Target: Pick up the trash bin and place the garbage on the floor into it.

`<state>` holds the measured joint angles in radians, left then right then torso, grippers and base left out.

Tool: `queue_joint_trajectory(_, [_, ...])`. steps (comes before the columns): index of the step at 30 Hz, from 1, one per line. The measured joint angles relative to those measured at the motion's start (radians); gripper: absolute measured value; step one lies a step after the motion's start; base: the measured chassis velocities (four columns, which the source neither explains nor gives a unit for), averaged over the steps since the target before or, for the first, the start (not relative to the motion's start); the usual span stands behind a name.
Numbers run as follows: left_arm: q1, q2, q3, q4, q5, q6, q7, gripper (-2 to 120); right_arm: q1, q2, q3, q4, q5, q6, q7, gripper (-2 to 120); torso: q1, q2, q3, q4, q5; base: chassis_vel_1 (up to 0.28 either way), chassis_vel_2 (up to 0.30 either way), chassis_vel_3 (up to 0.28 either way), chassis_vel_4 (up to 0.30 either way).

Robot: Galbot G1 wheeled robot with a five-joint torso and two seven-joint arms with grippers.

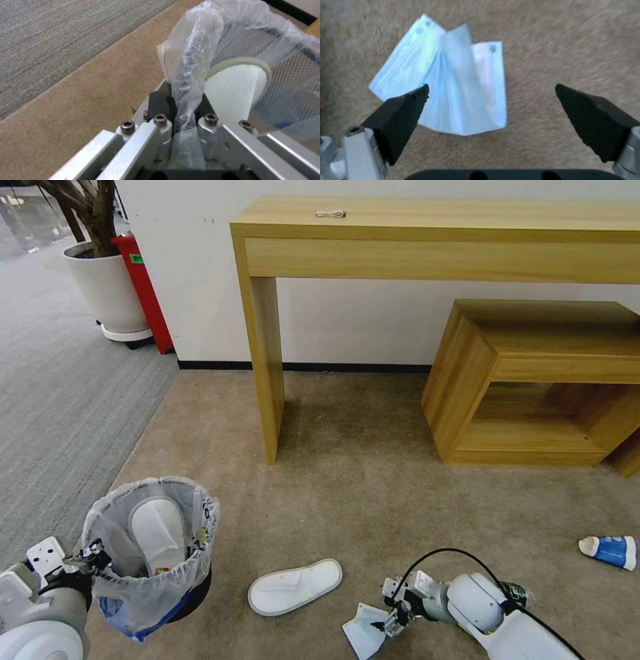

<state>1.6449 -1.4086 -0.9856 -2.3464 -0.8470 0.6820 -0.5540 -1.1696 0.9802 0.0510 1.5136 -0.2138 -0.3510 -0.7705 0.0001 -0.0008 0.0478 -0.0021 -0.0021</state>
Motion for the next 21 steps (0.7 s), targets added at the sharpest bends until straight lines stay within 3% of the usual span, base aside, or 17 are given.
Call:
queue_joint_trajectory(4, [0.003, 0.002, -0.003, -0.001, 0.000, 0.000, 0.000, 3, -0.005, 0.014, -0.003, -0.022, -0.010, 0.021, 0.002, 95, 0.000, 0.000, 0.000, 0.0000, 0.0000, 0.000, 0.000, 0.000, 0.000])
queue_joint_trajectory(11, [0.007, 0.010, -0.006, -0.005, -0.002, -0.001, 0.001, 3, -0.010, 0.040, 0.000, -0.051, -0.011, 0.061, 0.018, 72, 0.000, 0.000, 0.000, 0.0000, 0.0002, 0.000, 0.000, 0.000, 0.000])
queue_joint_trajectory(13, [0.007, 0.011, -0.003, -0.005, -0.001, -0.002, 0.001, 3, -0.015, 0.038, 0.003, -0.050, -0.009, 0.069, 0.018, 57, 0.000, 0.000, 0.000, 0.0000, 0.0000, 0.000, 0.000, 0.000, 0.000])
queue_joint_trajectory(21, [0.006, 0.018, -0.005, 0.000, -0.001, -0.003, 0.003, 3, -0.020, 0.039, 0.007, -0.053, -0.007, 0.079, 0.022, 35, 0.000, 0.000, 0.000, 0.0000, 0.0000, 0.000, 0.000, 0.000, 0.000])
